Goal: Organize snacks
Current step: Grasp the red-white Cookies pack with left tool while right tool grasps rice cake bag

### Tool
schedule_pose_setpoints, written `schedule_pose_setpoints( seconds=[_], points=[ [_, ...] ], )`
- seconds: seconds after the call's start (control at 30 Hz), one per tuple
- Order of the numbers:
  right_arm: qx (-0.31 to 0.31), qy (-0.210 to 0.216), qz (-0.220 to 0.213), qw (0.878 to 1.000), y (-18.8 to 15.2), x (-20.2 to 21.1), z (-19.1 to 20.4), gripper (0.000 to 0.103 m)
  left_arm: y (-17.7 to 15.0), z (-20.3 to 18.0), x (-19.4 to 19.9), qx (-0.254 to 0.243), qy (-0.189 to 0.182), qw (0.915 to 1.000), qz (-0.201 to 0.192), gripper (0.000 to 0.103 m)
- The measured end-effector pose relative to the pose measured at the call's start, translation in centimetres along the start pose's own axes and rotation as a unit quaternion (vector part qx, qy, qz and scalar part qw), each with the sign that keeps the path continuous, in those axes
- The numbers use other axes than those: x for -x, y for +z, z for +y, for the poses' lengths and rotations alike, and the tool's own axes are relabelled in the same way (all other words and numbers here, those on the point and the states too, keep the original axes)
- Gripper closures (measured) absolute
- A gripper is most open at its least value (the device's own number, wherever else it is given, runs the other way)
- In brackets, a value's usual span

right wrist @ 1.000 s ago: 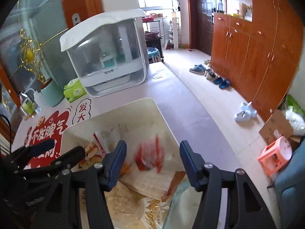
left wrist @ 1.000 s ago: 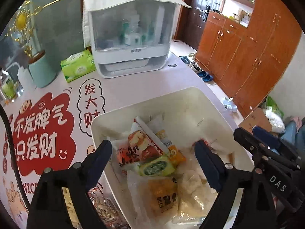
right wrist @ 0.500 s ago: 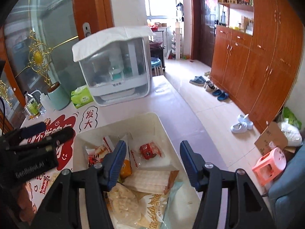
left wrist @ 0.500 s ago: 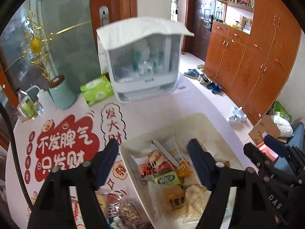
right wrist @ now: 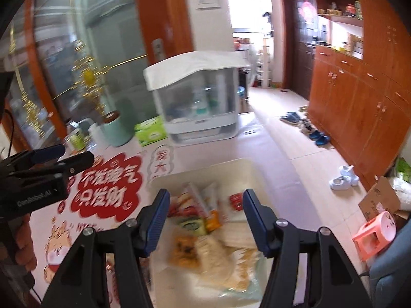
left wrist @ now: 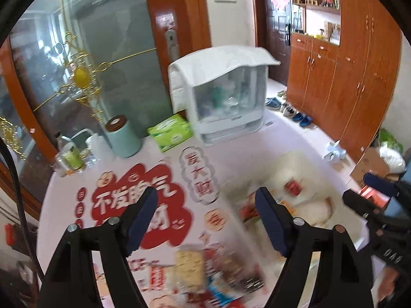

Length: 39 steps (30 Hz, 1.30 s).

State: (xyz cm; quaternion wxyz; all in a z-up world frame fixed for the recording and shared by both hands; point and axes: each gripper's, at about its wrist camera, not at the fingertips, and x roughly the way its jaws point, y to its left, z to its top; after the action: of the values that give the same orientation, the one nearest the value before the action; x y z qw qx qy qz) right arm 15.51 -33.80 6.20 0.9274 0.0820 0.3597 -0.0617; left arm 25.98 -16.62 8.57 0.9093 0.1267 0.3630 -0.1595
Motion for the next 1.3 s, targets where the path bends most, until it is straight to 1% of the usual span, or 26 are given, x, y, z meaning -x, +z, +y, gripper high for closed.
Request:
schedule_pose_setpoints(
  seconds=[0.1, 0.23, 0.27, 0.4, 0.5, 0.57, 0.67, 0.77, 0.9, 1.03, 1.13, 1.17, 1.23, 1.27, 1.3],
  points=[
    [0.018, 0.021, 0.010, 1.000, -1.1, -0.2, 2.3, 0.042, -2.4, 2.6, 0.3, -0.012, 0.014, 0.9998, 0.008, 0.024],
    [0.026, 0.057, 0.035, 0.997, -2.4, -1.5, 5.4, 0.041, -5.6, 6.2, 0.3, -0.021, 0.024, 0.9992, 0.024, 0.023],
    [0.027, 0.071, 0.046, 0.996, -2.7, -2.1, 6.4, 0.041, -6.5, 7.2, 0.3, -0.024, 0.023, 0.9990, 0.029, 0.023],
    [0.025, 0.103, 0.078, 0.991, -4.0, -4.1, 9.6, 0.041, -9.7, 10.5, -0.6, -0.037, 0.020, 0.9977, 0.054, 0.023],
    [0.018, 0.124, 0.109, 0.986, -5.1, -5.7, 11.3, 0.041, -11.9, 12.1, -1.6, -0.047, 0.011, 0.9963, 0.071, 0.023],
    [0.013, 0.135, 0.132, 0.982, -5.8, -7.2, 12.7, 0.041, -13.7, 13.0, -2.5, -0.064, 0.008, 0.9947, 0.081, 0.023],
    [0.007, 0.140, 0.159, 0.977, -6.9, -9.0, 14.4, 0.041, -15.5, 13.2, -4.0, -0.085, 0.002, 0.9926, 0.087, 0.023],
    [-0.002, 0.138, 0.191, 0.972, -8.1, -11.2, 15.7, 0.040, -17.3, 13.0, -6.2, -0.108, -0.015, 0.9887, 0.102, 0.023],
    [-0.018, 0.134, 0.235, 0.962, -9.5, -14.6, 17.2, 0.040, -19.4, 12.3, -9.4, -0.160, -0.026, 0.9797, 0.118, 0.023],
    [-0.030, 0.121, 0.274, 0.953, -11.1, -18.2, 18.6, 0.040, -20.6, 12.0, -11.4, -0.181, -0.043, 0.9750, 0.121, 0.023],
    [-0.034, 0.106, 0.287, 0.951, -11.8, -19.9, 19.1, 0.037, -20.8, 12.1, -12.4, -0.184, -0.056, 0.9736, 0.123, 0.023],
    [-0.033, 0.096, 0.292, 0.951, -12.2, -20.7, 19.3, 0.034, -20.7, 12.2, -12.7, -0.185, -0.059, 0.9731, 0.124, 0.023],
    [-0.030, 0.091, 0.301, 0.949, -12.5, -21.8, 19.7, 0.033, -20.8, 12.2, -13.4, -0.192, -0.065, 0.9708, 0.129, 0.023],
    [-0.029, 0.091, 0.306, 0.947, -12.7, -22.3, 19.7, 0.031, -20.8, 12.1, -13.6, -0.194, -0.068, 0.9698, 0.131, 0.023],
    [-0.025, 0.093, 0.299, 0.949, -12.7, -22.3, 19.8, 0.031, -20.9, 12.0, -13.8, -0.199, -0.075, 0.9678, 0.134, 0.023]
  ],
)
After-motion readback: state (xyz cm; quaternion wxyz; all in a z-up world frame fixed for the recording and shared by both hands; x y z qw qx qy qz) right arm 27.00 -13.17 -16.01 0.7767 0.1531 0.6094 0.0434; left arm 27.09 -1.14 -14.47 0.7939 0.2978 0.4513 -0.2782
